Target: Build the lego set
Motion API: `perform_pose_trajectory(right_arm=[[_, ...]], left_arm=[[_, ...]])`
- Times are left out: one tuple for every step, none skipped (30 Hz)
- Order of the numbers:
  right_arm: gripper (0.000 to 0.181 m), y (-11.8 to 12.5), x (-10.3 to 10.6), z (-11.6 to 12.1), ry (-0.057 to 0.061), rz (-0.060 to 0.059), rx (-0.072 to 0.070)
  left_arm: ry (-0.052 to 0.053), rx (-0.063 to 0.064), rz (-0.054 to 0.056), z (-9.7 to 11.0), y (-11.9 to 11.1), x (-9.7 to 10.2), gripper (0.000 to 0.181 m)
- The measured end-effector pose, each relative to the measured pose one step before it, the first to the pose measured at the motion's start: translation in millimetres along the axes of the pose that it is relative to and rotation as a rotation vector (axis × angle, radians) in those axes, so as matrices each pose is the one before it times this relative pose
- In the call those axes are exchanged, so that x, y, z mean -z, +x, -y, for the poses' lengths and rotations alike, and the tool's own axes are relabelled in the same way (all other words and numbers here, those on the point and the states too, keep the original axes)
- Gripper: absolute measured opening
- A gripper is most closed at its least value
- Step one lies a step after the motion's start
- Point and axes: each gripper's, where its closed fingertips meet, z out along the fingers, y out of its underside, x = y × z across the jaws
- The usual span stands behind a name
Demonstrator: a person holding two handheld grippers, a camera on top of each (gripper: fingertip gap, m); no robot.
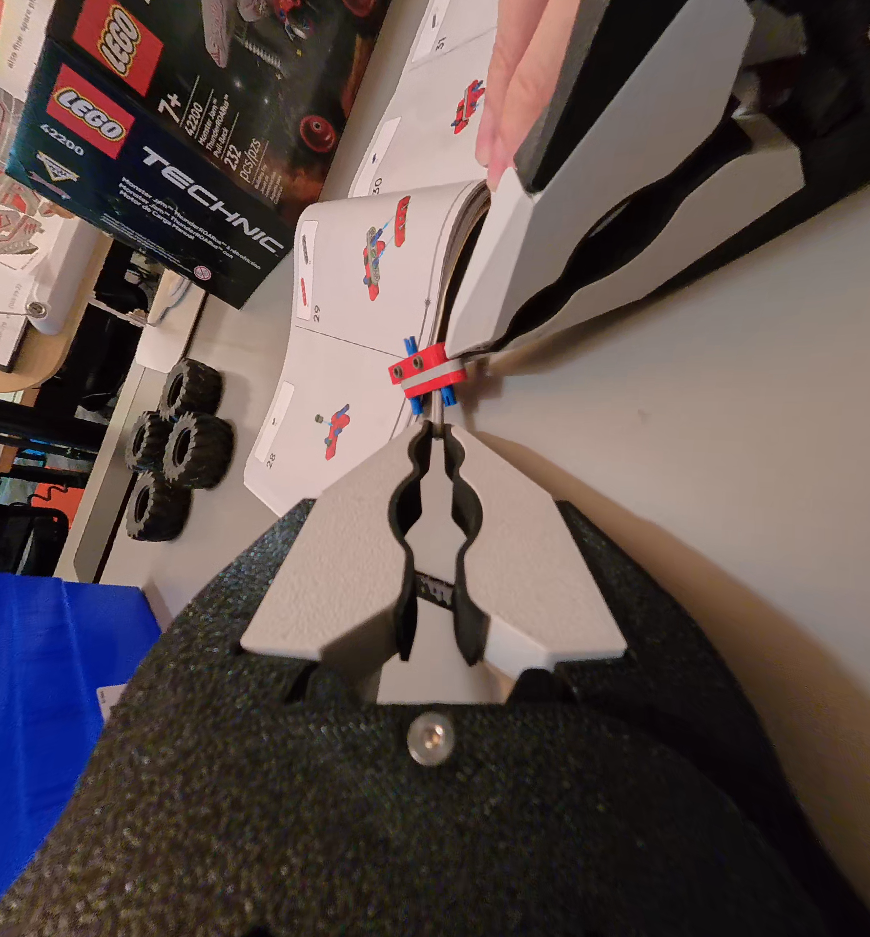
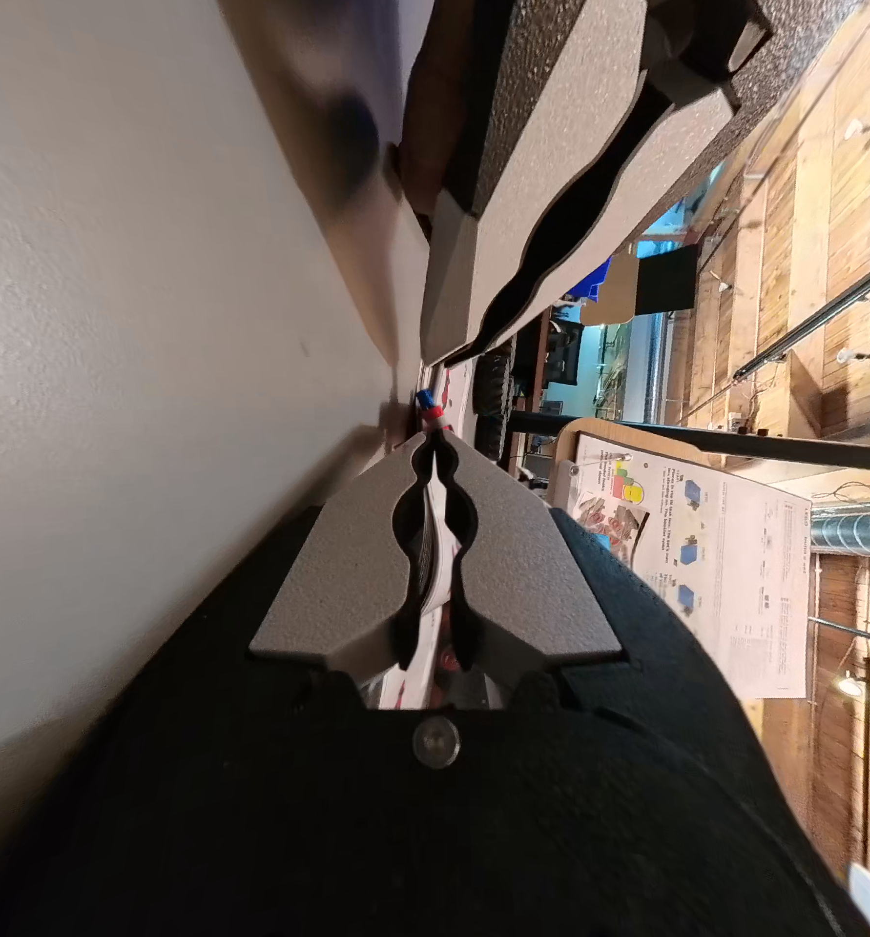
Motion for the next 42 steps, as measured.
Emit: perform_pose_trajectory(right_arm=[[0.000, -1.10, 0.92, -0.67, -0.0054, 0.0083, -0.0117], [0.000, -1.57, 1.22, 0.38, 0.0001, 0.0115, -0.0106], [0.000, -1.30, 1.30, 0.06, 0.0007, 0.0112, -0.0159], [0.000, -1.07, 1.20, -1.02, -0.0035, 0.0072, -0.0122], [0.000, -0.34, 1.18, -1.29, -0.0002, 0.0049, -0.0138], [0.005, 0.69, 1.13, -0.48, 0.0084, -0.0011, -0.0154], [0.010, 2.34, 1.22, -0.70, 0.0036, -0.0133, -0.0049], [0.015, 2.55, 0.83, -0.30, 0.0036, -0.0158, 0.0037], [0.019, 2.07, 0.51, 0.77, 0.0051, -0.0139, 0.0143], [0.020, 2.49, 0.36, 1.00, 0.0081, -0.0173, 0.0251], [0.023, 2.69, 0.12, 2.22, 0.0179, -0.0187, 0.0308], [0.025, 2.34, 0.08, 1.75, 0.0215, -0.0138, 0.0249], [0.025, 0.82, 0.39, -0.05, 0.0179, -0.0031, 0.0141], [0.025, -0.28, -0.24, 2.21, 0.0180, 0.0060, 0.0068], [0.024, -0.72, 0.27, 1.74, 0.0135, 0.0069, 0.0117], [0.020, -0.71, 0.54, 1.16, 0.0086, 0.0050, 0.0152], [0.017, -0.39, 0.77, 0.59, 0.0063, 0.0013, 0.0129], [0.011, -1.43, 0.86, -0.55, 0.0031, 0.0067, 0.0086], [0.008, -1.08, 0.33, -1.43, 0.0000, 0.0059, 0.0009], [0.007, 0.23, 0.56, -1.33, -0.0027, -0.0022, -0.0038], [0.013, 0.41, 0.42, -1.81, -0.0072, -0.0029, -0.0058], [0.017, 0.50, 0.25, -2.12, -0.0124, -0.0023, -0.0067], [0.017, 0.25, 0.58, -1.39, -0.0070, -0.0004, -0.0084], [0.017, -0.68, 0.20, -1.05, -0.0031, 0.0034, -0.0087], [0.016, -1.16, 0.52, -0.22, -0.0022, 0.0067, -0.0079], [0.015, -0.86, 0.56, -1.78, -0.0007, 0.0040, -0.0010], [0.015, -0.58, 0.34, -1.56, -0.0017, 0.0014, -0.0003], [0.014, -0.72, -0.15, -0.33, -0.0026, 0.0054, -0.0065], [0.014, -0.68, -0.31, -0.26, -0.0032, 0.0067, -0.0071], [0.016, -0.21, -0.77, -1.14, -0.0033, 0.0028, -0.0103], [0.017, -0.40, -0.43, -0.93, -0.0018, 0.0014, -0.0157], [0.017, -0.57, -0.33, -1.34, -0.0046, 0.0027, -0.0175], [0.017, -0.42, -0.11, -1.95, -0.0067, 0.0018, -0.0055], [0.018, -0.02, -0.09, -1.47, -0.0037, -0.0034, 0.0069], [0.018, 0.38, 0.19, -0.66, -0.0036, -0.0049, 0.0084], [0.017, 0.47, 0.04, -0.10, -0.0026, -0.0026, 0.0056], [0.018, -0.21, -0.52, -0.47, -0.0032, 0.0019, 0.0008], [0.018, -0.19, -0.74, -0.57, -0.0007, 0.0004, -0.0021], [0.018, -0.18, -0.58, -0.38, 0.0022, 0.0008, -0.0016], [0.018, -0.26, -0.51, -0.32, 0.0010, 0.0014, 0.0001], [0.017, -0.05, -0.65, -0.05, 0.0006, 0.0011, 0.0034], [0.017, 0.25, -0.31, 0.45, 0.0000, -0.0026, 0.0049]], left_arm=[[0.0006, -0.0034, 0.0001, 0.19, 0.15, -0.09, 0.001], [0.0001, -0.0032, 0.0029, -0.11, -0.22, 0.04, 0.001], [0.0013, -0.0045, 0.0055, 0.16, -0.66, 0.22, 0.001], [0.0041, -0.0023, 0.0025, 0.56, -0.32, 0.33, 0.002], [0.0049, 0.0036, -0.0011, 0.75, 0.18, 0.09, 0.001], [0.0020, 0.0046, -0.0011, 0.19, 0.03, -0.18, 0.001], [0.0006, 0.0005, 0.0000, 0.09, -0.02, -0.12, 0.001], [0.0023, -0.0009, 0.0007, 0.52, 0.01, -0.01, 0.001], [0.0021, 0.0015, 0.0000, 0.57, 0.09, -0.11, 0.001], [-0.0004, 0.0011, -0.0014, 0.13, 0.37, -0.28, 0.001], [-0.0020, -0.0003, 0.0012, -0.34, -0.03, -0.37, 0.001], [-0.0019, 0.0005, 0.0049, -0.45, -0.71, -0.09, 0.002], [0.0006, 0.0031, 0.0020, -0.28, -0.84, 0.26, 0.002], [0.0044, 0.0079, -0.0030, -0.09, -0.25, 0.28, 0.001], [0.0053, 0.0099, -0.0037, -0.18, -0.24, 0.25, 0.001], [0.0033, 0.0076, -0.0019, -0.42, -0.43, 0.23, 0.001], [0.0025, 0.0047, -0.0004, -0.15, -0.46, 0.28, 0.001], [0.0034, 0.0032, 0.0015, 0.26, -0.49, 0.24, 0.001], [0.0041, 0.0012, 0.0018, 0.58, -0.44, 0.18, 0.001], [0.0041, 0.0002, -0.0003, 0.88, 0.06, 0.12, 0.001], [0.0049, 0.0012, -0.0022, 0.99, 0.39, 0.06, 0.001], [0.0062, 0.0019, -0.0037, 1.11, 0.71, -0.07, 0.001], [0.0064, 0.0018, -0.0035, 1.28, 0.57, 0.00, 0.001], [0.0044, 0.0028, -0.0022, 0.80, 0.28, 0.01, 0.001], [0.0040, 0.0030, -0.0012, 0.60, 0.16, 0.02, 0.001], [0.0066, 0.0034, -0.0010, 1.01, 0.00, 0.22, 0.001], [0.0094, 0.0062, -0.0030, 1.24, 0.20, 0.35, 0.001], [0.0094, 0.0096, -0.0041, 1.34, 0.24, 0.25, 0.001], [0.0057, 0.0096, -0.0029, 0.44, -0.18, 0.17, 0.001], [0.0009, 0.0067, 0.0008, -0.42, -0.85, 0.21, 0.001], [-0.0058, 0.0053, 0.0092, -1.61, -2.33, 0.43, 0.001], [-0.0174, 0.0050, 0.0132, -3.38, -3.11, 0.40, 0.001], [-0.0280, -0.0020, 0.0074, -4.95, -1.97, -0.26, 0.001], [-0.0286, -0.0154, 0.0009, -5.01, -0.40, -0.44, 0.001], [-0.0210, -0.0249, 0.0017, -3.32, -0.03, 0.09, 0.002], [-0.0103, -0.0266, 0.0005, -1.10, 0.53, 0.57, 0.002], [-0.0032, -0.0187, -0.0066, -0.04, 1.96, -0.09, 0.002], [0.0068, -0.0115, -0.0145, 1.58, 3.33, -0.71, 0.002], [0.0127, -0.0105, -0.0155, 3.01, 3.69, -0.69, 0.002], [0.0042, -0.0092, -0.0031, 2.20, 1.74, -0.68, 0.001], [-0.0046, -0.0082, 0.0020, 0.95, 0.80, -0.89, 0.001], [-0.0054, -0.0059, 0.0008, 0.38, 0.78, -1.23, 0.001]])
